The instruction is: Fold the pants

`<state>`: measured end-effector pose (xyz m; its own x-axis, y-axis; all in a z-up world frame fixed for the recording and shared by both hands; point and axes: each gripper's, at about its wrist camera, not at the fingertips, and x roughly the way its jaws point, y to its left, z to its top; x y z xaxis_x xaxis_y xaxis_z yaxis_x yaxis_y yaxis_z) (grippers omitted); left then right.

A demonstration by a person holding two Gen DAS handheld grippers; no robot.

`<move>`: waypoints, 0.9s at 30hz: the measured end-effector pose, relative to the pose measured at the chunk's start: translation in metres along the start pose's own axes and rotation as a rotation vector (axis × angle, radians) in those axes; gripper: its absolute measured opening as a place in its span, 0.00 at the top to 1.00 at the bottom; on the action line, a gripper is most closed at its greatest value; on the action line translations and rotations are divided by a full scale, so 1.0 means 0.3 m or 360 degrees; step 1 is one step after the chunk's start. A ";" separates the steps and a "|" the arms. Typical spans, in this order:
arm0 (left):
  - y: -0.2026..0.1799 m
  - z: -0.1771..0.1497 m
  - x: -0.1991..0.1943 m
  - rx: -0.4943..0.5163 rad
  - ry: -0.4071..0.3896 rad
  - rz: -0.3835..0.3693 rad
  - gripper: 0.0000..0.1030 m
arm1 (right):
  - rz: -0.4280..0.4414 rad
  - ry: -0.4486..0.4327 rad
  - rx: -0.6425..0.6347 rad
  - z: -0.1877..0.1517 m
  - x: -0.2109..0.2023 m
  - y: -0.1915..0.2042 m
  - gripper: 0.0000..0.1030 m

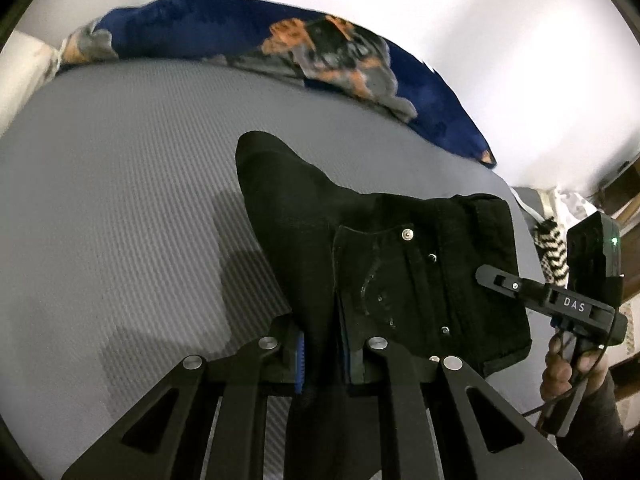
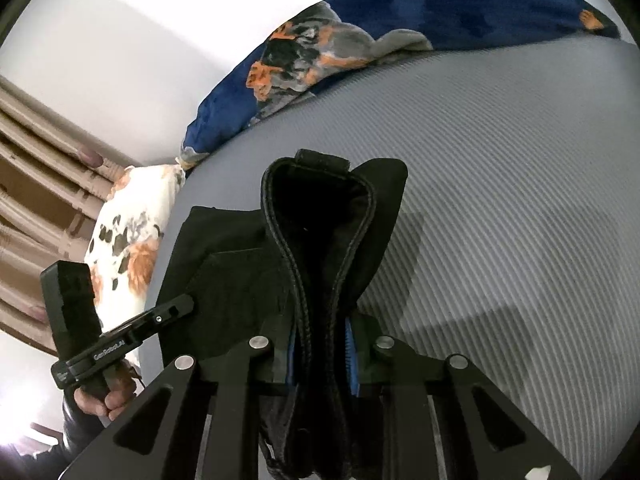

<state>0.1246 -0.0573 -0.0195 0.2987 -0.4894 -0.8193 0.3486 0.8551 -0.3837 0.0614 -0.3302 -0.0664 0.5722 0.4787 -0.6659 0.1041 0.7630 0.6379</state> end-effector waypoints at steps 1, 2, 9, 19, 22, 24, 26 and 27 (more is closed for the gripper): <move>0.007 0.018 0.002 0.0004 -0.0006 0.0011 0.87 | 0.0000 0.0000 -0.0003 0.021 0.015 0.007 0.82; 0.012 0.036 0.005 0.0008 -0.0013 0.0022 0.87 | 0.0000 0.0000 -0.0007 0.040 0.027 0.013 0.82; 0.088 0.136 0.074 -0.0002 -0.0042 0.0079 0.87 | -0.0042 0.0016 -0.0063 0.155 0.115 0.048 0.82; 0.122 0.213 0.137 0.0052 -0.0056 0.0152 0.87 | -0.0081 -0.0004 -0.0039 0.213 0.171 0.036 0.82; 0.132 0.211 0.163 0.0066 -0.0053 0.0213 0.86 | -0.0159 -0.0016 -0.0021 0.207 0.192 0.006 0.79; 0.153 0.194 0.193 0.0057 -0.0033 0.0259 0.82 | -0.0267 -0.0013 -0.0045 0.191 0.212 -0.014 0.72; 0.169 0.177 0.220 0.0055 -0.0009 0.0297 0.74 | -0.0338 -0.0010 -0.0063 0.172 0.228 -0.028 0.63; 0.177 0.163 0.239 0.0048 0.0005 0.0329 0.68 | -0.0355 -0.0017 -0.0068 0.165 0.231 -0.032 0.61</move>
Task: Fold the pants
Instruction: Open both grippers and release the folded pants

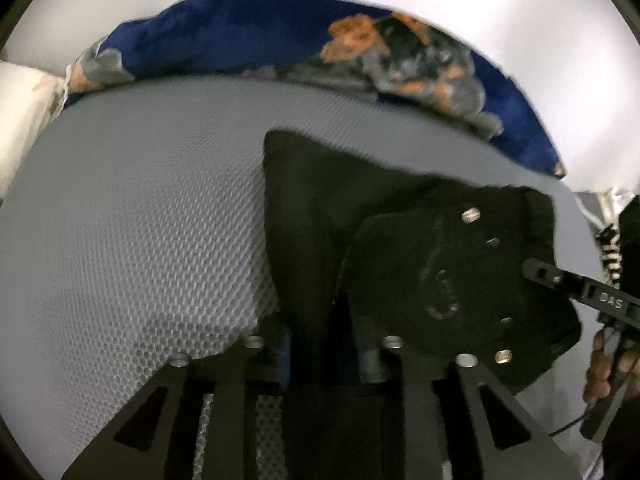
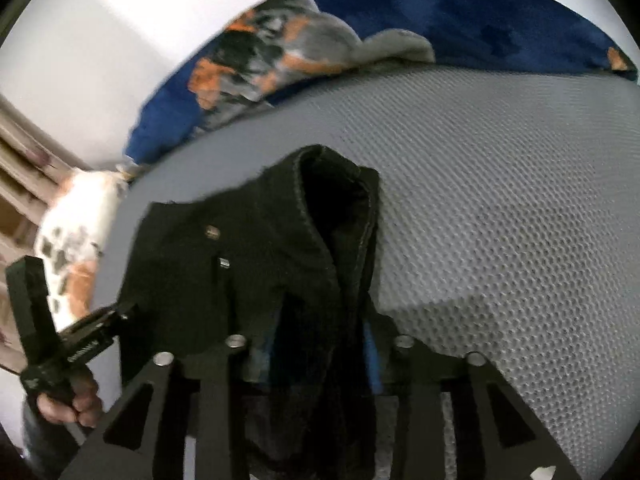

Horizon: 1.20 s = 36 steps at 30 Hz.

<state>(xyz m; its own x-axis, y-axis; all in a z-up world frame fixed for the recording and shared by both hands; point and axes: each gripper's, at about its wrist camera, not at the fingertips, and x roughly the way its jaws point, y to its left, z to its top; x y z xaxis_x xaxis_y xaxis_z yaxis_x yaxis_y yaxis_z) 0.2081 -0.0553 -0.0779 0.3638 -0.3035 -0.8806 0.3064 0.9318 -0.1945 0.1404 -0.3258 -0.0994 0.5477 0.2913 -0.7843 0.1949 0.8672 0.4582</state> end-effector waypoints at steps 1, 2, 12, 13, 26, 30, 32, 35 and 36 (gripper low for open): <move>0.003 -0.007 0.009 -0.0007 0.0000 0.0024 0.65 | -0.0016 -0.0004 -0.0005 -0.007 0.001 -0.002 0.55; 0.005 -0.017 0.012 -0.0018 -0.0024 0.0044 0.61 | -0.0041 0.0000 -0.0014 -0.015 0.002 -0.003 0.51; 0.020 -0.102 -0.046 -0.0125 -0.0041 0.0155 0.36 | -0.0108 -0.0062 0.0042 -0.118 -0.074 -0.009 0.37; 0.022 -0.112 -0.056 -0.0126 -0.0041 0.0180 0.36 | -0.0115 -0.0077 0.0042 -0.130 -0.091 -0.004 0.37; -0.082 -0.298 -0.261 -0.0021 -0.0188 0.0419 0.33 | -0.0327 -0.0204 -0.0232 -0.287 -0.254 0.144 0.35; -0.112 -0.346 -0.299 -0.0022 -0.0213 0.0443 0.30 | -0.0354 -0.0208 -0.0259 -0.348 -0.279 0.181 0.31; -0.123 -0.371 -0.311 -0.0033 -0.0215 0.0452 0.30 | -0.0366 -0.0218 -0.0276 -0.378 -0.289 0.200 0.29; -0.132 -0.411 -0.331 -0.0077 -0.0211 0.0447 0.30 | -0.0379 -0.0218 -0.0291 -0.418 -0.303 0.226 0.29; -0.135 -0.424 -0.336 -0.0080 -0.0214 0.0447 0.30 | -0.0375 -0.0223 -0.0293 -0.434 -0.311 0.236 0.28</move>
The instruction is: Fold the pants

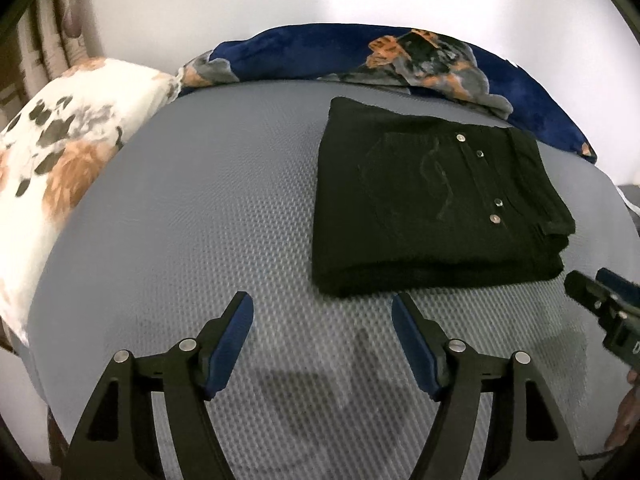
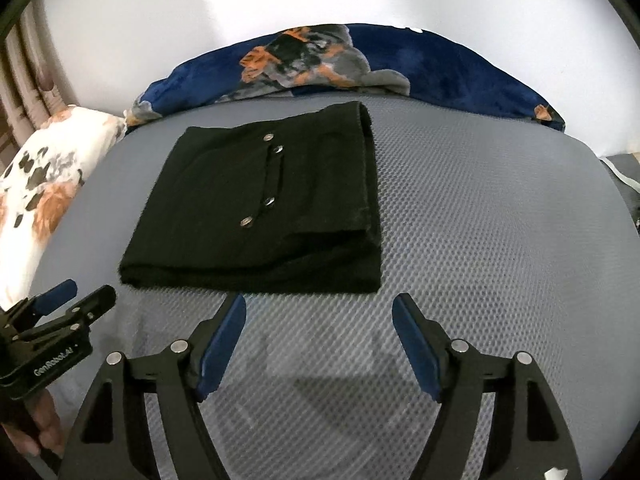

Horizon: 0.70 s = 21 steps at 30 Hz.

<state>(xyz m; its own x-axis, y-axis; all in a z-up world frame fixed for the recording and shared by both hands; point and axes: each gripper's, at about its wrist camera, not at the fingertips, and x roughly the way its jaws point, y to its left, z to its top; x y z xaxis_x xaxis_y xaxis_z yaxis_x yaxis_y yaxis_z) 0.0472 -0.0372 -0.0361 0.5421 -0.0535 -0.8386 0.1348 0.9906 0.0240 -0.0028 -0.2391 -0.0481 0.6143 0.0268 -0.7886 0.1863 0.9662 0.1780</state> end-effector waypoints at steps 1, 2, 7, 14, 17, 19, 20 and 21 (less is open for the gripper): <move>-0.001 -0.008 -0.008 0.0002 -0.0005 0.0008 0.30 | 0.0001 -0.0003 0.0003 -0.007 -0.008 0.005 0.27; -0.004 -0.016 -0.016 0.0010 -0.0015 0.0021 0.30 | 0.0005 -0.0013 0.0007 -0.016 -0.020 0.011 0.26; -0.007 -0.050 -0.044 0.0018 -0.0030 0.0031 0.30 | -0.0015 -0.0051 -0.0006 -0.034 -0.054 0.032 0.24; -0.005 -0.063 -0.069 0.0005 -0.0057 0.0057 0.30 | -0.0029 -0.0082 -0.0030 -0.033 -0.078 0.052 0.23; -0.003 -0.064 -0.076 0.0006 -0.0065 0.0056 0.30 | -0.0034 -0.0087 -0.0034 -0.032 -0.080 0.056 0.22; -0.004 -0.066 -0.080 0.0007 -0.0068 0.0057 0.30 | -0.0028 -0.0088 -0.0035 -0.033 -0.081 0.058 0.22; -0.005 -0.066 -0.082 0.0009 -0.0072 0.0056 0.30 | -0.0032 -0.0088 -0.0037 -0.033 -0.081 0.060 0.22; -0.005 -0.066 -0.082 0.0012 -0.0074 0.0060 0.30 | -0.0031 -0.0087 -0.0039 -0.033 -0.081 0.060 0.22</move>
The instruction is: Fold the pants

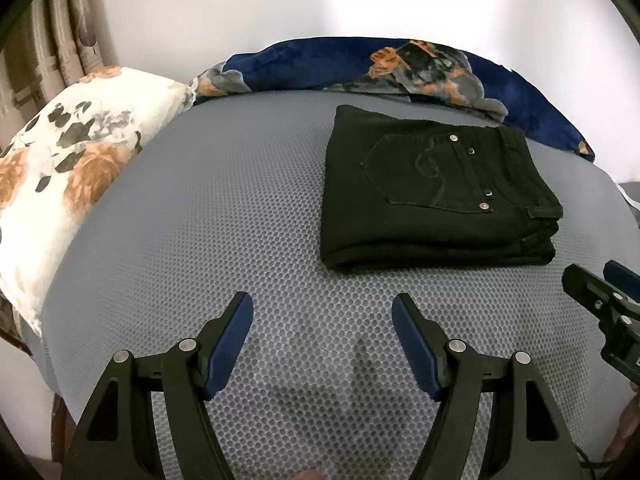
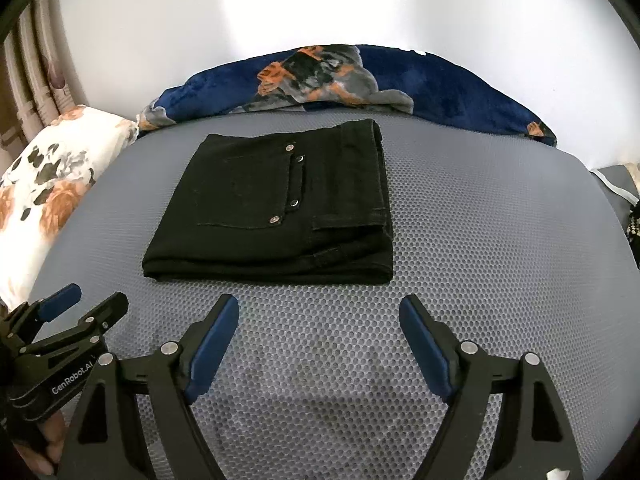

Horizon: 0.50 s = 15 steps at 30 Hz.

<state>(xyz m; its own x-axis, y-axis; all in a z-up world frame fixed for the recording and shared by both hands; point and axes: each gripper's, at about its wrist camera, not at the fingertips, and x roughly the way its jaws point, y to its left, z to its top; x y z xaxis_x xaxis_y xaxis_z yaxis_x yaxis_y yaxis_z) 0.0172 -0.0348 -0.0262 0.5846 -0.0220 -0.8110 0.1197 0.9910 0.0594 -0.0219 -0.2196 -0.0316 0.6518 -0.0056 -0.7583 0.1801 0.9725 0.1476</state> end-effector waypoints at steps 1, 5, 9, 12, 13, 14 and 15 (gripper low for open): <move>0.000 0.001 -0.001 0.0001 -0.0001 0.0000 0.30 | -0.0001 0.0002 -0.0004 0.000 0.001 0.001 0.22; 0.000 0.001 0.000 0.0004 0.0000 -0.0003 0.30 | -0.0006 0.0006 -0.0012 -0.003 -0.001 0.008 0.22; -0.002 0.001 0.004 0.0005 0.0009 -0.0002 0.30 | -0.0016 0.0011 -0.0040 -0.007 0.001 0.019 0.22; -0.002 -0.001 0.005 0.0005 0.0013 0.0000 0.30 | -0.0016 0.0014 -0.0045 -0.007 0.002 0.021 0.22; -0.002 -0.001 0.006 0.0005 0.0014 0.0000 0.30 | -0.0016 0.0014 -0.0047 -0.007 0.003 0.022 0.22; -0.003 -0.002 0.006 0.0005 0.0017 0.0000 0.30 | -0.0019 0.0014 -0.0048 -0.007 0.003 0.022 0.22; -0.003 -0.002 0.008 0.0006 0.0019 -0.0001 0.30 | -0.0017 0.0014 -0.0050 -0.006 0.005 0.022 0.22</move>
<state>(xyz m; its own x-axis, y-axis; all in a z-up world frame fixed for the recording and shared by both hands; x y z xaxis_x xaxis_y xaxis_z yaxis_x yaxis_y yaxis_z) 0.0181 -0.0356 -0.0286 0.5752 -0.0211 -0.8178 0.1230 0.9905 0.0610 -0.0211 -0.2128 -0.0328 0.6434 -0.0141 -0.7654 0.1639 0.9792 0.1197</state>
